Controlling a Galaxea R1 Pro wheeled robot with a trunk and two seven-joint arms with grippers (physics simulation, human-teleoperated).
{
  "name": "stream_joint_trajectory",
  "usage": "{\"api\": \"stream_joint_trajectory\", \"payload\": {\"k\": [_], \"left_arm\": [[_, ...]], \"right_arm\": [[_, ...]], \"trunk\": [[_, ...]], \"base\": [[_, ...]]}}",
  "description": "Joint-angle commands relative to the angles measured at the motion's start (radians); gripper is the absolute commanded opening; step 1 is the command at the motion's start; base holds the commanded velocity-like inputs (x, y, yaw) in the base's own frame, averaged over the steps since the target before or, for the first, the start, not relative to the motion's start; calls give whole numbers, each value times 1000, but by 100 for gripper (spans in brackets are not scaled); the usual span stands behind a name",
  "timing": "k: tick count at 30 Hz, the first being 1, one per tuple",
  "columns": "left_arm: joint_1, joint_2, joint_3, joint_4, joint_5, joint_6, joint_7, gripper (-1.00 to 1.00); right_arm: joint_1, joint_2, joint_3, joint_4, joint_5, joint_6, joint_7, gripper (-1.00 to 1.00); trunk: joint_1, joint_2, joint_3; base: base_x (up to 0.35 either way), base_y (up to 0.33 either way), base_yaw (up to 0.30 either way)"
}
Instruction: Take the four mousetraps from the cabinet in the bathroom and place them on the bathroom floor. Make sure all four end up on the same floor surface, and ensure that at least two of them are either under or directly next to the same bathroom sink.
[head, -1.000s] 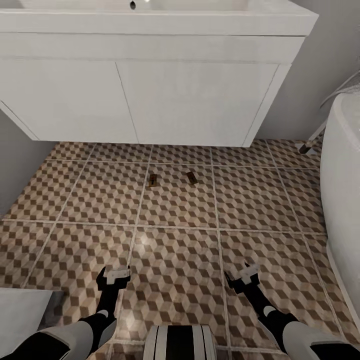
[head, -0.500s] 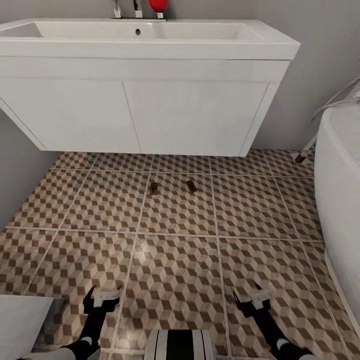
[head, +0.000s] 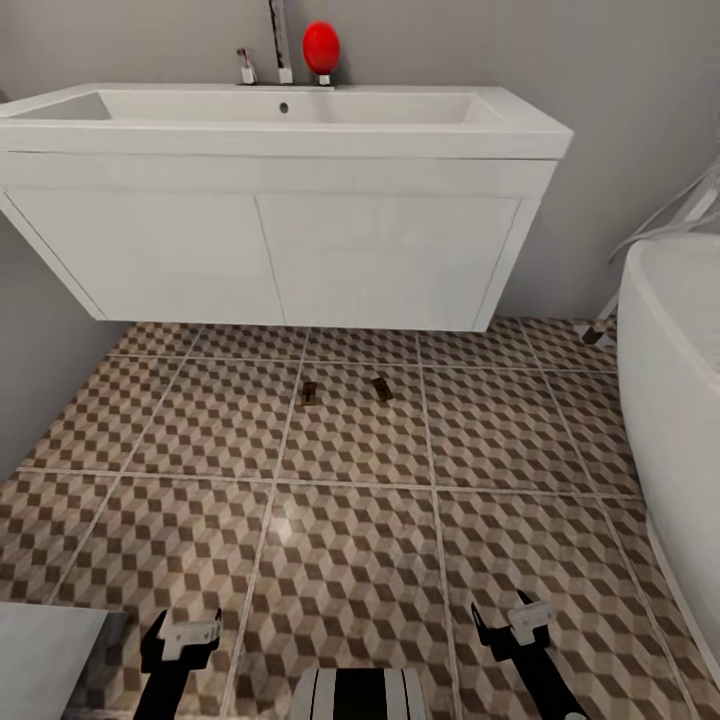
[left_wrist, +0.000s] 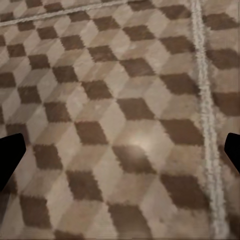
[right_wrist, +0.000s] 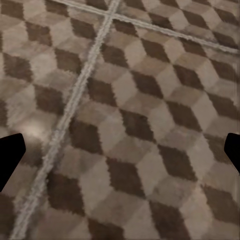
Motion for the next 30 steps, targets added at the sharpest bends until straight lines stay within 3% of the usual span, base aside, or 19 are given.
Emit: {"api": "stream_joint_trajectory", "payload": {"k": [1,15,21,30], "left_arm": [[1,0,-9,3,7,-6,1,100],[67,0,-9,5,7,-81,-17,100],[109,2,-9,5,7,-165,-16,100],[131,9,-9,5,7,-165,-14,100]], "right_arm": [[1,0,6,1,-1,-3,-2,100],[34,0,7,2,-2,-47,-1,100],[60,0,7,3,-2,-95,-2,100],[72,0,7,3,-2,-104,-4,100]], "trunk": [[-1,0,3],[-7,3,58],[-10,5,81],[-14,7,116]], "base": [[0,0,0],[0,0,0],[0,0,0],[0,0,0]]}}
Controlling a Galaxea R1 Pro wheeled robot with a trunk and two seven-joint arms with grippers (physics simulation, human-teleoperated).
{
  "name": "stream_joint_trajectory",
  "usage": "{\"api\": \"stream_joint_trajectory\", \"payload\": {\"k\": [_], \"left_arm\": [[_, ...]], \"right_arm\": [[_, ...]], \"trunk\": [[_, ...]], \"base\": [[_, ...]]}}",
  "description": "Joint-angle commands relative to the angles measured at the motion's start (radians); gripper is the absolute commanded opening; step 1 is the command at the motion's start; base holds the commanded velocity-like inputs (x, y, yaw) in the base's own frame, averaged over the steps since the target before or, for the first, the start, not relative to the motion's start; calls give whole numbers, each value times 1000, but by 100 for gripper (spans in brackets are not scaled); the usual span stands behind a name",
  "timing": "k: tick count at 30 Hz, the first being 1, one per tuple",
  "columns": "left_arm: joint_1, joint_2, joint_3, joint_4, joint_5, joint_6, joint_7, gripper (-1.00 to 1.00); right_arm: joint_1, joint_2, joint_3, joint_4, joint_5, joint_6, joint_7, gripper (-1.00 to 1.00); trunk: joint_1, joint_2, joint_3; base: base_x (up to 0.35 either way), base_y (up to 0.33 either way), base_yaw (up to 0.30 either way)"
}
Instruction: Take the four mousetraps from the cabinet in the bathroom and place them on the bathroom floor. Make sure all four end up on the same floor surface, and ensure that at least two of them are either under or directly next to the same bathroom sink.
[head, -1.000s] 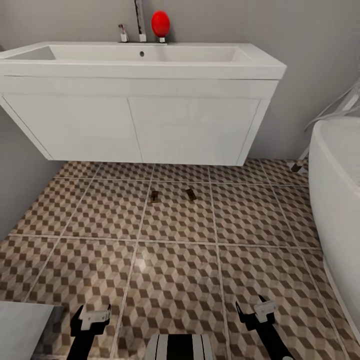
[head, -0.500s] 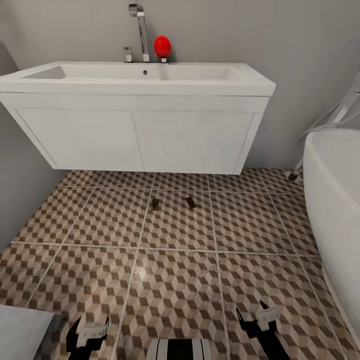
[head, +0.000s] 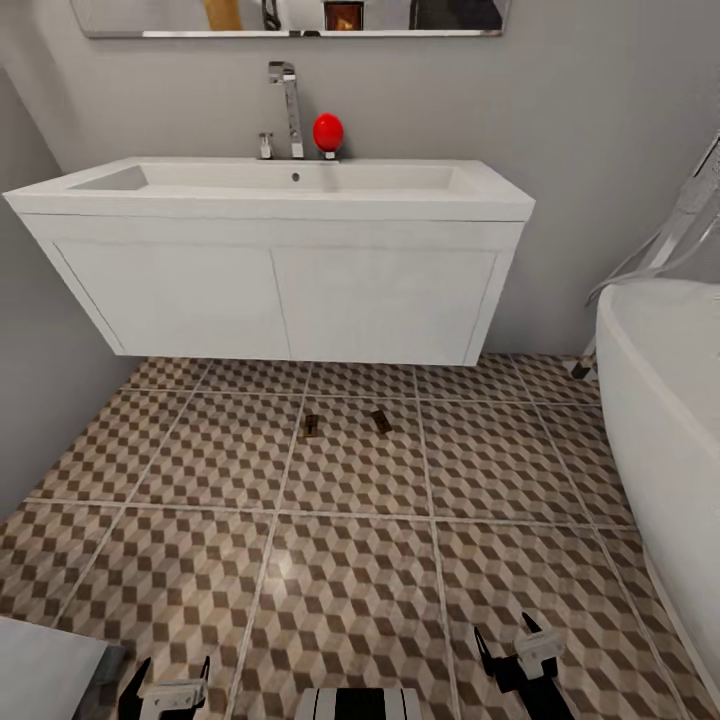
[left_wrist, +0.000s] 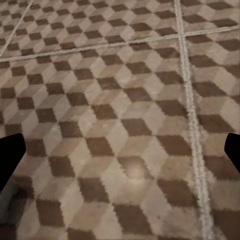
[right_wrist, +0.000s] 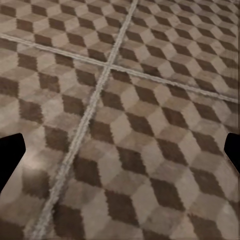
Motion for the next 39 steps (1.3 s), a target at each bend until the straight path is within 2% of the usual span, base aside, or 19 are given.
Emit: {"api": "stream_joint_trajectory", "payload": {"k": [1,13,27,31,35,39], "left_arm": [[0,0,-9,3,6,-4,2,100],[4,0,-9,2,6,-4,2,100],[6,-5,-10,0,6,-4,2,100],[6,-14,-10,0,6,-4,3,100],[8,-37,-12,0,7,-4,-14,100],[8,-47,-12,1,7,-4,-14,100]], "right_arm": [[0,0,7,1,-2,-2,-2,100],[2,3,7,1,-2,1,-3,100],[2,4,7,1,-2,6,-3,100],[2,6,7,1,-2,6,-4,100],[4,29,8,2,0,9,-4,100],[4,51,8,1,0,10,-4,100]], "trunk": [[-1,0,3],[-6,3,50],[-60,101,94],[-71,122,103],[-71,122,103],[-71,122,103]], "base": [[0,0,0],[0,0,0],[0,0,0],[0,0,0],[0,0,0],[0,0,0]]}}
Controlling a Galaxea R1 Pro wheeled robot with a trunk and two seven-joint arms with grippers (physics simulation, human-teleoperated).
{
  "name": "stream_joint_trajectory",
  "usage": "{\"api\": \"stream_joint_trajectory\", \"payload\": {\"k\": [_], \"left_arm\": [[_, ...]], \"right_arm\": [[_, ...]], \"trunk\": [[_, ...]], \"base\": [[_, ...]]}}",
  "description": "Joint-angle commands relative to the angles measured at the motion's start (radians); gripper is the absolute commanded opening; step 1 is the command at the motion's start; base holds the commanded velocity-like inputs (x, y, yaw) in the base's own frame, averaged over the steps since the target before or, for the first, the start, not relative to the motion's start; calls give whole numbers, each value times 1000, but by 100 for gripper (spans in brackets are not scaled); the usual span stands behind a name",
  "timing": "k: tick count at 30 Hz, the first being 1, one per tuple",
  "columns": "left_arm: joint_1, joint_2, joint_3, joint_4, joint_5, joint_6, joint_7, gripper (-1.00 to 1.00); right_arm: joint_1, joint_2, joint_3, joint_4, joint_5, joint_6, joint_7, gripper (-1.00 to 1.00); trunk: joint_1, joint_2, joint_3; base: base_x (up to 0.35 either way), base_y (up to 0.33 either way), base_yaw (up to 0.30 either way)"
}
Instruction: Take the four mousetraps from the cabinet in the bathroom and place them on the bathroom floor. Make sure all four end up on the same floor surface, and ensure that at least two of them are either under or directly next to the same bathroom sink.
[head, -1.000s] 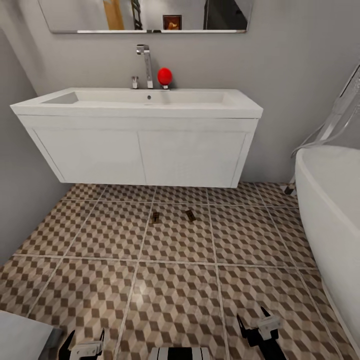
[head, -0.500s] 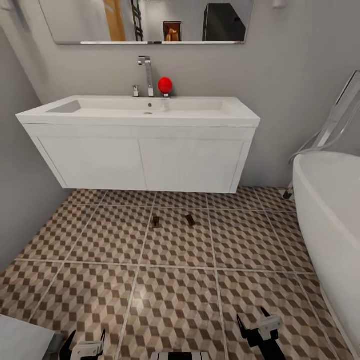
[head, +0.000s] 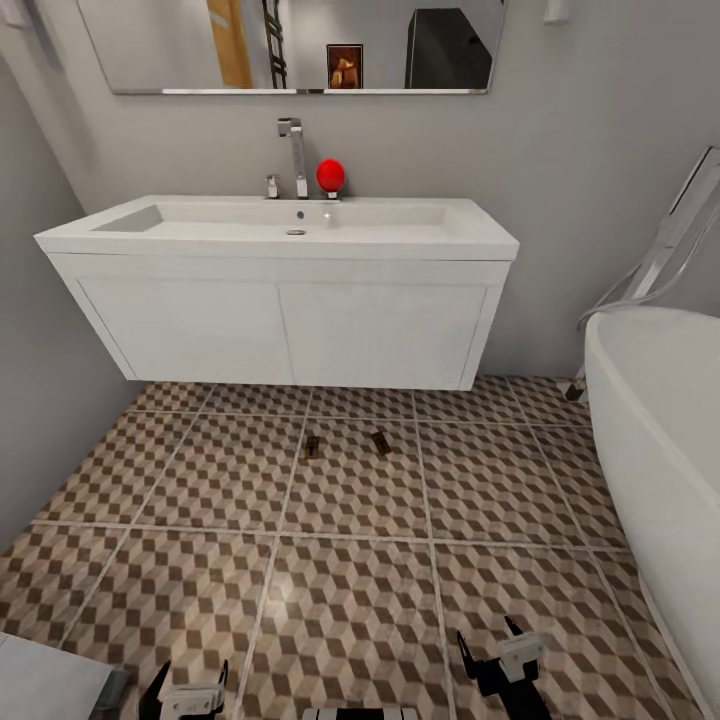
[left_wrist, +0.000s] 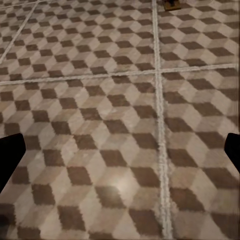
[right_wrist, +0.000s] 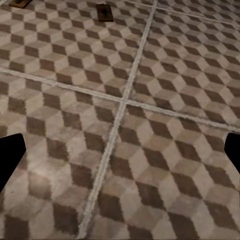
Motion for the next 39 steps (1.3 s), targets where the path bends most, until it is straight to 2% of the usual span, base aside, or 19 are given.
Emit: {"api": "stream_joint_trajectory", "payload": {"k": [1,7,39], "left_arm": [[-1,-5,-8,3,6,-4,3,100],[-1,-12,-8,3,5,-4,4,100],[-1,-14,-8,3,5,-4,4,100]], "right_arm": [[-1,6,5,0,-3,-2,-3,100],[-1,39,5,0,-3,-1,-3,100],[-1,41,5,1,-3,-2,-2,100]], "trunk": [[0,0,-1],[0,0,-1],[0,0,-1]], "base": [[0,0,0],[0,0,0],[0,0,0]]}}
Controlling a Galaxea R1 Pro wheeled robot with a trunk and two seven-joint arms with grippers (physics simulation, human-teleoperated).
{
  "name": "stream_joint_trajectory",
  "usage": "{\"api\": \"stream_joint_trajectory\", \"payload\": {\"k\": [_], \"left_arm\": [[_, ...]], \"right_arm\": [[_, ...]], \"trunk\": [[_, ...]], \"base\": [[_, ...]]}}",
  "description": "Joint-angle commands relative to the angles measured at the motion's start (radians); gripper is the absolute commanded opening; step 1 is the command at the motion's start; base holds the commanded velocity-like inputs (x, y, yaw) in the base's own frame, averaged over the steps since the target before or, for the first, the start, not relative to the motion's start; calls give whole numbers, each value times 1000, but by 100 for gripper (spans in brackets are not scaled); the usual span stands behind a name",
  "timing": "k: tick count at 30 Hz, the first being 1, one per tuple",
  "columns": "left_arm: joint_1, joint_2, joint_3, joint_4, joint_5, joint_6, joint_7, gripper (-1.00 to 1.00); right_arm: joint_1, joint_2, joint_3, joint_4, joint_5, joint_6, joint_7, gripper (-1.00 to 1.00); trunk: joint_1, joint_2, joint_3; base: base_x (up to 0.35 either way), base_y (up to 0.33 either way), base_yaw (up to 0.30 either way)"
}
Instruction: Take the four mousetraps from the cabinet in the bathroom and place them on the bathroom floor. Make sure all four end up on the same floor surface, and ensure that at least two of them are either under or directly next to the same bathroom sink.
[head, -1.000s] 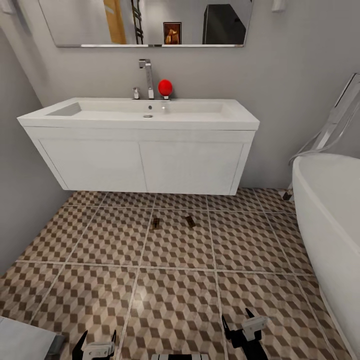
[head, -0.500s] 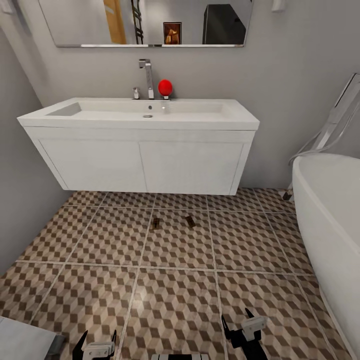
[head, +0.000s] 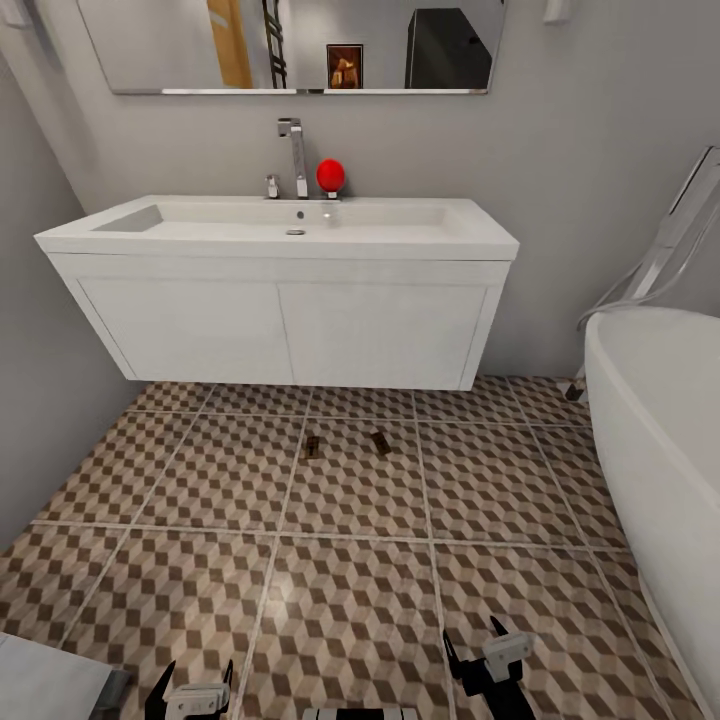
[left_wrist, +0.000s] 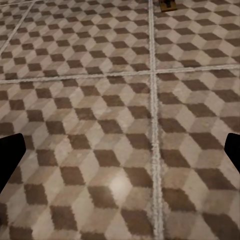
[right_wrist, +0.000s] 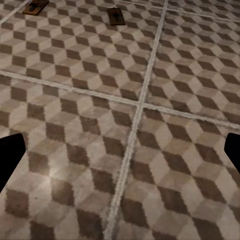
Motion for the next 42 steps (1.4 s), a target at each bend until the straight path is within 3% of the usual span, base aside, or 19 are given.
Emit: {"api": "stream_joint_trajectory", "payload": {"k": [1,16,42], "left_arm": [[-1,-1,-9,3,5,-4,3,100],[-1,-1,-9,2,5,-4,3,100],[-1,-17,-9,2,5,-4,3,100]], "right_arm": [[0,0,7,1,-2,-2,-2,100],[0,0,7,1,-2,-2,-3,100],[0,0,7,1,-2,-2,-4,100]], "trunk": [[0,0,-1],[0,0,-1],[0,0,-1]], "base": [[21,0,0],[214,0,0],[12,0,0]]}}
